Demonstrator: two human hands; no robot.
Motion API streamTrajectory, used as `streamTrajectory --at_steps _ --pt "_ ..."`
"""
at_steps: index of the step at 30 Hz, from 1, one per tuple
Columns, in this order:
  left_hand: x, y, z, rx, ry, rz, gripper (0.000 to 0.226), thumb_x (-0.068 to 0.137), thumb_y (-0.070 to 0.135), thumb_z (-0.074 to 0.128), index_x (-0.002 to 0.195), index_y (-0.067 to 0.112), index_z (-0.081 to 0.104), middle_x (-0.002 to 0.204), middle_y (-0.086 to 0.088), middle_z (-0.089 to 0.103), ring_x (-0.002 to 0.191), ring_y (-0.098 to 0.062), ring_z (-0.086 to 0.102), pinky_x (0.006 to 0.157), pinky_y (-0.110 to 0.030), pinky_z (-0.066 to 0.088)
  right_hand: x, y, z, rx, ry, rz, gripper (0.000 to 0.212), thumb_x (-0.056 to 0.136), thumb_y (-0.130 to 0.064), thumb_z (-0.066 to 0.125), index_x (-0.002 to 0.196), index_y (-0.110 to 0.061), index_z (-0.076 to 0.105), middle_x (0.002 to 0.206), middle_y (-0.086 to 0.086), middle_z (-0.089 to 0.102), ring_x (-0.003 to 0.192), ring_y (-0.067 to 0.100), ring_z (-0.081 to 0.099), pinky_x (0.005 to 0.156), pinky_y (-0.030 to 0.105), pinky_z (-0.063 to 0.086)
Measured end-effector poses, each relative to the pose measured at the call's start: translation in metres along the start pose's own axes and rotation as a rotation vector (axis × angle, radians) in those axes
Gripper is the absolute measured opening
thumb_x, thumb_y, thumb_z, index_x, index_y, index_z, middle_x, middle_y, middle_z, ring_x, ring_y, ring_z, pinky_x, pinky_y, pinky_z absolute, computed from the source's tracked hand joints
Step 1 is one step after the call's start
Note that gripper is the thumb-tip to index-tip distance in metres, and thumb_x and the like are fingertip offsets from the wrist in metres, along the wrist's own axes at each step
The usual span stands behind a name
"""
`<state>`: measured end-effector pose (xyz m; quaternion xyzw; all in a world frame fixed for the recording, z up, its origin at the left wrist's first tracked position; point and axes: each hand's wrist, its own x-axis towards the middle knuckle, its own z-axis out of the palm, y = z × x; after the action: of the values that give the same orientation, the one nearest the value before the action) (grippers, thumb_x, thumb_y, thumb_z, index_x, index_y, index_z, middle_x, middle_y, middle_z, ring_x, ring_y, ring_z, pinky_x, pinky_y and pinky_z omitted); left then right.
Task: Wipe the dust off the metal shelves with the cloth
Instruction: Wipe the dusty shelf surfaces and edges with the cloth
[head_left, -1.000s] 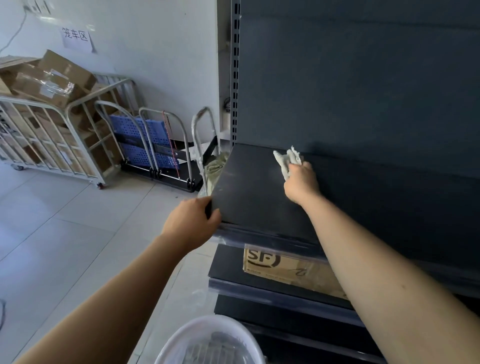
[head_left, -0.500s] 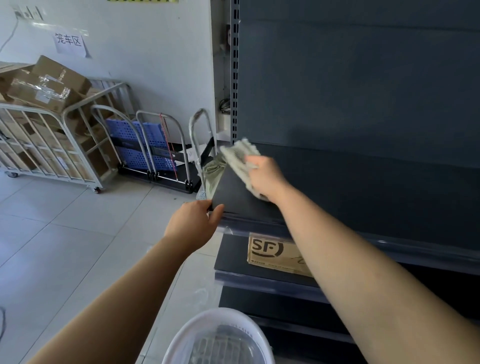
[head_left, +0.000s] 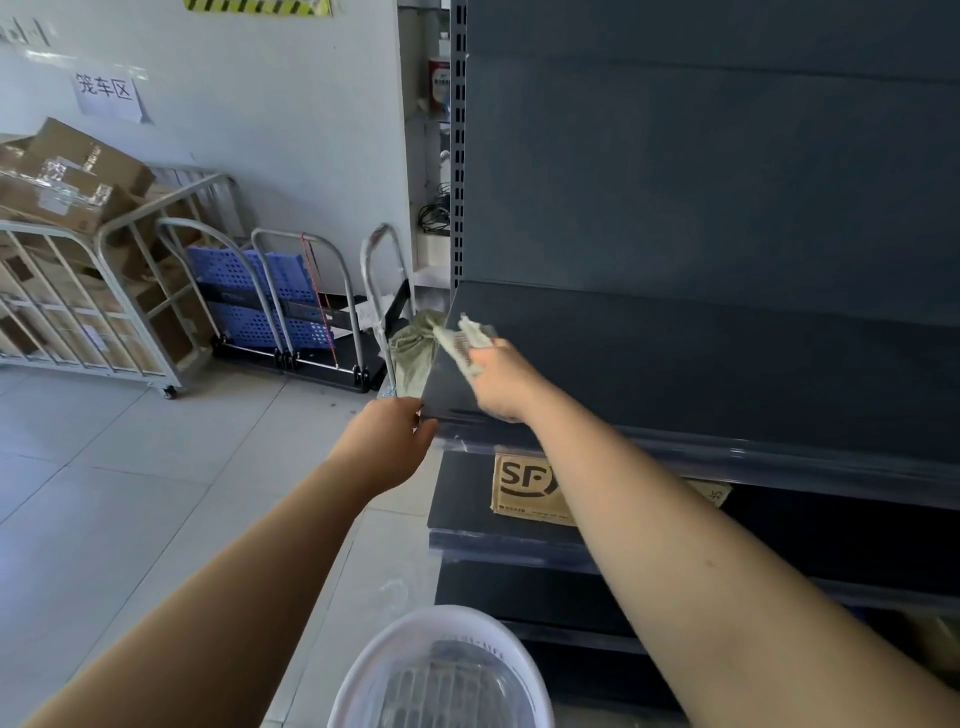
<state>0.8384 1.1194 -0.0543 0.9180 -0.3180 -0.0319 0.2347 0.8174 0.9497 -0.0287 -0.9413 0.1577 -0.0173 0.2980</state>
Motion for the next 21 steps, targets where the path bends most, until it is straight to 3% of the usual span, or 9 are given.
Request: streamTrajectory --at_steps 2,4,6,8,11,13,15,18,21 --pt "-0.003 -0.001 -0.002 0.007 -0.007 0.004 0.023 0.093 0.023 0.045 0.084 0.011 0.062 0.071 -0.006 0.062 0.069 -0.025 0.057 0.059 -0.032 0.045 0.000 -0.018 0.007 0.054 -0.066 -0.043 0.047 0.093 -0.005 0.039 0.139 -0.011 0.045 0.151 0.014 0.033 0.135 0.031 0.035 0.108 0.031 0.030" --pt "-0.007 -0.003 -0.003 0.012 -0.022 -0.002 0.023 0.093 0.021 0.044 0.080 0.009 0.059 0.076 -0.009 0.065 0.071 -0.027 0.059 0.065 -0.036 0.050 -0.003 -0.027 0.007 0.282 -0.108 -0.013 0.049 0.090 0.002 0.040 0.135 -0.014 0.050 0.147 0.010 0.041 0.129 0.029 0.045 0.104 0.027 0.035" --pt "-0.012 -0.006 -0.004 0.027 -0.038 -0.006 0.023 0.093 0.020 0.043 0.076 0.009 0.055 0.084 -0.012 0.067 0.078 -0.029 0.061 0.072 -0.041 0.053 -0.006 -0.025 0.000 0.474 -0.064 0.009 0.051 0.088 0.005 0.047 0.134 -0.016 0.052 0.143 0.007 0.047 0.114 0.024 0.058 0.093 0.023 0.045" --pt "-0.016 -0.008 -0.005 0.044 -0.040 -0.013 0.022 0.093 0.019 0.042 0.085 0.006 0.058 0.094 -0.013 0.068 0.087 -0.030 0.062 0.079 -0.044 0.053 -0.009 -0.018 -0.009 0.530 0.024 0.046 0.050 0.088 0.006 0.047 0.133 -0.016 0.053 0.140 0.008 0.050 0.104 0.019 0.061 0.083 0.018 0.046" --pt "-0.016 -0.006 -0.007 0.049 -0.048 -0.015 0.022 0.093 0.019 0.042 0.084 0.007 0.057 0.093 -0.011 0.068 0.085 -0.030 0.062 0.078 -0.043 0.053 -0.023 -0.013 -0.017 0.295 -0.032 0.017 0.049 0.086 0.005 0.043 0.126 -0.018 0.061 0.139 0.006 0.051 0.104 0.018 0.060 0.081 0.013 0.040" --pt "-0.014 -0.002 -0.008 0.058 -0.048 -0.008 0.020 0.093 0.018 0.042 0.085 0.008 0.057 0.091 -0.010 0.067 0.084 -0.030 0.062 0.077 -0.042 0.052 -0.032 -0.014 -0.013 0.149 -0.119 -0.030 0.045 0.084 -0.002 0.045 0.118 -0.023 0.066 0.141 0.003 0.051 0.120 0.020 0.053 0.092 0.018 0.036" --pt "-0.013 0.002 -0.008 0.068 -0.048 -0.011 0.022 0.093 0.019 0.042 0.096 0.008 0.061 0.096 -0.010 0.068 0.087 -0.029 0.061 0.080 -0.042 0.052 -0.039 -0.014 -0.011 0.097 -0.117 -0.055 0.035 0.083 -0.010 0.055 0.112 -0.022 0.069 0.137 0.002 0.054 0.125 0.019 0.049 0.093 0.020 0.032" --pt "-0.015 0.001 -0.007 0.084 -0.071 -0.018 0.024 0.093 0.018 0.040 0.101 0.007 0.060 0.098 -0.011 0.067 0.088 -0.029 0.061 0.081 -0.042 0.052 -0.051 -0.003 -0.021 0.025 -0.093 -0.062 0.034 0.078 -0.022 0.069 0.112 -0.020 0.070 0.132 0.000 0.058 0.118 0.016 0.053 0.087 0.021 0.032" --pt "-0.014 -0.002 -0.006 0.086 -0.092 -0.002 0.022 0.093 0.015 0.038 0.098 0.007 0.059 0.100 -0.012 0.067 0.089 -0.029 0.061 0.082 -0.043 0.052 -0.064 0.021 -0.036 -0.017 -0.072 0.000 0.035 0.075 -0.025 0.071 0.109 -0.022 0.071 0.129 -0.002 0.060 0.101 0.009 0.052 0.083 0.022 0.034"
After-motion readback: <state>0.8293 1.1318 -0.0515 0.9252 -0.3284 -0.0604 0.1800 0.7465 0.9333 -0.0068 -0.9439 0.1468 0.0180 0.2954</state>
